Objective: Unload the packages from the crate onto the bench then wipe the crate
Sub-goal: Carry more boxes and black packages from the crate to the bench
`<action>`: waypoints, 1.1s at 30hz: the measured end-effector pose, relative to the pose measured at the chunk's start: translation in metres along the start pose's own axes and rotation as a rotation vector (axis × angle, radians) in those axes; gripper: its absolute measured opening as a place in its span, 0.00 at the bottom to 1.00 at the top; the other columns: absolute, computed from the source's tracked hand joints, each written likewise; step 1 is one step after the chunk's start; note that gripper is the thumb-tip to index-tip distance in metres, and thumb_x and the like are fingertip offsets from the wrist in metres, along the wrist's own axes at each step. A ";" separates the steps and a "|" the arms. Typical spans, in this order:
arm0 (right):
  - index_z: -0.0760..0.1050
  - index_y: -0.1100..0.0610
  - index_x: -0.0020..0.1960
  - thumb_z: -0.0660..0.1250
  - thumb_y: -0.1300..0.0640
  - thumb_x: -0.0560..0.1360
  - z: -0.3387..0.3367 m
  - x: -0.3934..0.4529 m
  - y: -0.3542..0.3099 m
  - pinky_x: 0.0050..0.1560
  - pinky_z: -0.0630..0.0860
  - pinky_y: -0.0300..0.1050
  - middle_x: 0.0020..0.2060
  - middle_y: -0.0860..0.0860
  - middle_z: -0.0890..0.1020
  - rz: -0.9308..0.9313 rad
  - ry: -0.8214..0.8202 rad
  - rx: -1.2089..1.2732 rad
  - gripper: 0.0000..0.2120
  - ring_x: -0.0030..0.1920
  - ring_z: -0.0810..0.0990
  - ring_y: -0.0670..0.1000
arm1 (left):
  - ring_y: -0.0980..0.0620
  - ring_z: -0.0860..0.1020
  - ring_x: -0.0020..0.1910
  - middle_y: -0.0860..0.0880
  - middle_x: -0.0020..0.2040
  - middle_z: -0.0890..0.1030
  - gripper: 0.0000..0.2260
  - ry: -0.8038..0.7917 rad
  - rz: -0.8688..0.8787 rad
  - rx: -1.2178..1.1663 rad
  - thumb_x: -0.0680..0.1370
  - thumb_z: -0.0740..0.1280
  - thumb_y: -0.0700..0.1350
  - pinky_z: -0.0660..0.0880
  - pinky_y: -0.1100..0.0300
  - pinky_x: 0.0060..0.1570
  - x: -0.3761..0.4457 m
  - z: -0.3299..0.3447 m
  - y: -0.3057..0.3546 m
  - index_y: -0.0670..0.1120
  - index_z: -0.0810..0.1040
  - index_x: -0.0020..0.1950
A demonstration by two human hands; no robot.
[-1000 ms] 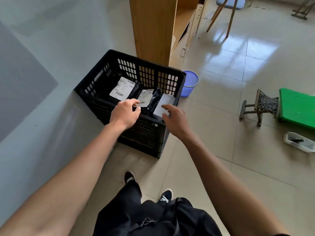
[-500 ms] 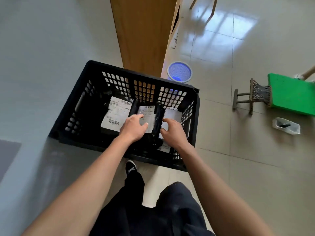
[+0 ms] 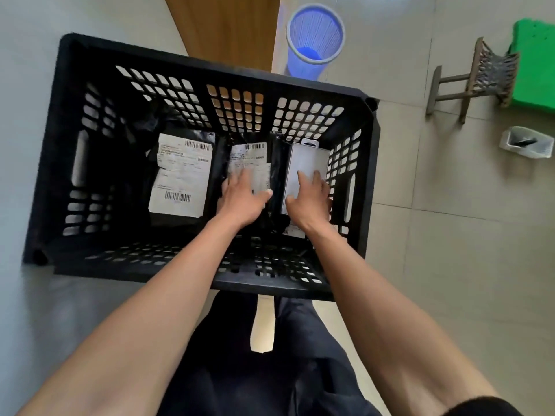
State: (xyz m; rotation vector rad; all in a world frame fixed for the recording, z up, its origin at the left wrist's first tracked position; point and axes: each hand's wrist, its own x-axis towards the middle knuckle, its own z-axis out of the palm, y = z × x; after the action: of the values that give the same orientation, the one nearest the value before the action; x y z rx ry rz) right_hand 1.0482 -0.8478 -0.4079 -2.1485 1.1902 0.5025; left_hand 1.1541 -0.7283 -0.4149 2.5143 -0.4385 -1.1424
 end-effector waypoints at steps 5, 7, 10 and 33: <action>0.58 0.55 0.78 0.65 0.52 0.79 0.015 0.014 0.000 0.75 0.57 0.69 0.81 0.58 0.49 0.038 0.058 -0.064 0.31 0.80 0.46 0.63 | 0.43 0.38 0.82 0.46 0.83 0.37 0.46 0.001 -0.100 -0.020 0.75 0.68 0.66 0.47 0.32 0.75 0.000 0.018 0.006 0.55 0.43 0.83; 0.57 0.56 0.79 0.65 0.51 0.79 0.020 0.017 -0.001 0.75 0.55 0.69 0.82 0.59 0.47 0.068 0.063 -0.072 0.32 0.81 0.45 0.63 | 0.43 0.35 0.81 0.45 0.82 0.32 0.48 -0.002 -0.109 -0.017 0.75 0.69 0.65 0.45 0.30 0.75 -0.001 0.024 0.006 0.56 0.40 0.83; 0.56 0.55 0.80 0.64 0.51 0.80 0.028 0.019 0.000 0.75 0.52 0.69 0.82 0.58 0.45 0.080 0.078 -0.080 0.32 0.81 0.43 0.62 | 0.42 0.34 0.81 0.45 0.81 0.30 0.48 0.006 -0.111 -0.026 0.75 0.70 0.63 0.47 0.29 0.73 -0.001 0.027 0.007 0.58 0.39 0.82; 0.52 0.44 0.81 0.73 0.49 0.76 0.045 0.022 0.006 0.73 0.54 0.74 0.80 0.53 0.32 0.001 0.077 -0.030 0.42 0.80 0.36 0.66 | 0.37 0.56 0.74 0.45 0.80 0.47 0.46 0.184 0.022 0.067 0.70 0.74 0.64 0.70 0.40 0.67 0.001 0.026 0.000 0.66 0.50 0.80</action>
State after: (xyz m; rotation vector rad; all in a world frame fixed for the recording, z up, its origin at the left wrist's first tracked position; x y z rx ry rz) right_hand 1.0535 -0.8330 -0.4552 -2.2103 1.2322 0.4442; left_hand 1.1353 -0.7333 -0.4318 2.6356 -0.4609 -0.8918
